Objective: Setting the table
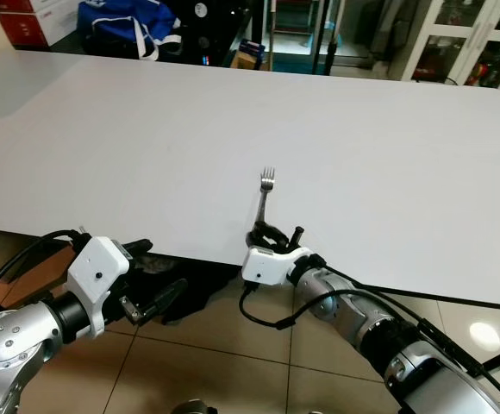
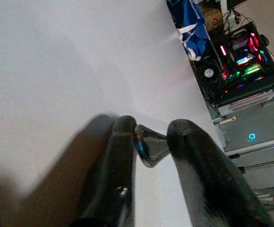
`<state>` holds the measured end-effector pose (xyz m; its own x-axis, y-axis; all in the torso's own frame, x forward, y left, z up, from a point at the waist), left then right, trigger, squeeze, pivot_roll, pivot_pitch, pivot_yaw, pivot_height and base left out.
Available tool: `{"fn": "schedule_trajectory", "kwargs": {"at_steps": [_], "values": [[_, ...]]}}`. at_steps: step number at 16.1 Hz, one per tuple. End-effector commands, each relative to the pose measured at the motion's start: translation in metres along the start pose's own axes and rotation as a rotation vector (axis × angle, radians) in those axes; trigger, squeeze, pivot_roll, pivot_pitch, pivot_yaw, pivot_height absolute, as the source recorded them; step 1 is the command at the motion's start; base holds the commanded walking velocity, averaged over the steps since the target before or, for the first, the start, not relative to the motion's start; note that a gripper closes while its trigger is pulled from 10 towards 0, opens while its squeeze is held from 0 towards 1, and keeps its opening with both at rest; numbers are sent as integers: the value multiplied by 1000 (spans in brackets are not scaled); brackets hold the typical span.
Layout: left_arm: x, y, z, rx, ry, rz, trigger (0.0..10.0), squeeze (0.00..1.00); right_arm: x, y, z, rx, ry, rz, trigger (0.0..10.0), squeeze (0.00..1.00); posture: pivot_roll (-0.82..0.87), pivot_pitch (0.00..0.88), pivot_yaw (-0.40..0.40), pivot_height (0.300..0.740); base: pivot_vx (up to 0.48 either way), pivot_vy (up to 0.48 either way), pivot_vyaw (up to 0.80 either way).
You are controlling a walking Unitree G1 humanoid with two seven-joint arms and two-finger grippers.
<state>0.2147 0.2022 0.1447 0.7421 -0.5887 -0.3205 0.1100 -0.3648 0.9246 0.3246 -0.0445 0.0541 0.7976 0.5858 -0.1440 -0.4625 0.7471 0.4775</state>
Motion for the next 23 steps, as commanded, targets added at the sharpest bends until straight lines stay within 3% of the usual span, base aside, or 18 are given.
{"fn": "schedule_trajectory", "kwargs": {"at_steps": [1,5,8,11,12,13,14,16,19,21,22,23], "values": [[-3,5,-1,19,-5,5,10000,0,0,-4,-2,24,23,-19,10000,1000,119,62,24,740,0,0,0],[-3,4,0,17,-14,2,10000,0,0,-6,-1,36,48,-12,10000,1000,117,60,25,740,0,0,0],[-3,4,0,16,-25,-2,10000,0,-3,-3,0,150,178,56,10000,1000,113,52,23,740,0,0,0],[-2,5,0,21,-24,6,10000,0,-4,-1,9,180,219,116,10000,1000,110,42,22,740,0,0,0],[-2,5,0,20,-26,6,10000,0,-5,-1,8,197,246,121,10000,894,110,39,22,740,0,0,0],[-2,5,1,20,-28,7,10000,0,-6,-2,8,220,281,125,10000,27,109,34,22,740,0,0,0],[-2,5,1,20,-28,7,10000,0,-6,-2,8,220,281,125,10000,27,109,34,22,740,0,0,0],[-2,6,1,21,-31,11,10000,0,-8,4,16,480,358,185,10000,0,111,28,21,740,0,0,0],[-1,12,-2,20,-12,39,10000,0,-9,17,29,690,383,297,10000,0,112,26,21,740,0,0,0],[2,17,-4,5,42,72,10000,0,-14,20,46,768,294,344,10000,0,112,31,6,740,0,0,0],[9,28,-9,37,129,133,10000,0,-18,14,66,834,140,340,10000,0,107,34,3,740,0,0,0],[21,38,-15,42,229,167,10000,0,-25,-4,89,972,-84,259,10000,0,102,38,-1,740,0,0,0]]}}
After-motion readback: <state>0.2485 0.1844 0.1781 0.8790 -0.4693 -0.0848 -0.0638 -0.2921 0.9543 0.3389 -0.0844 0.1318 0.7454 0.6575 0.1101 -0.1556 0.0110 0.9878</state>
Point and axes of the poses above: a point about 5 cm out from each wrist's last joint towards the gripper, its own x axis pointing out of the wrist towards the gripper, its own y axis along the axis of the wrist's last joint, z = x × y, the point moved 2 cm from there along x, pointing out of the wrist towards the gripper
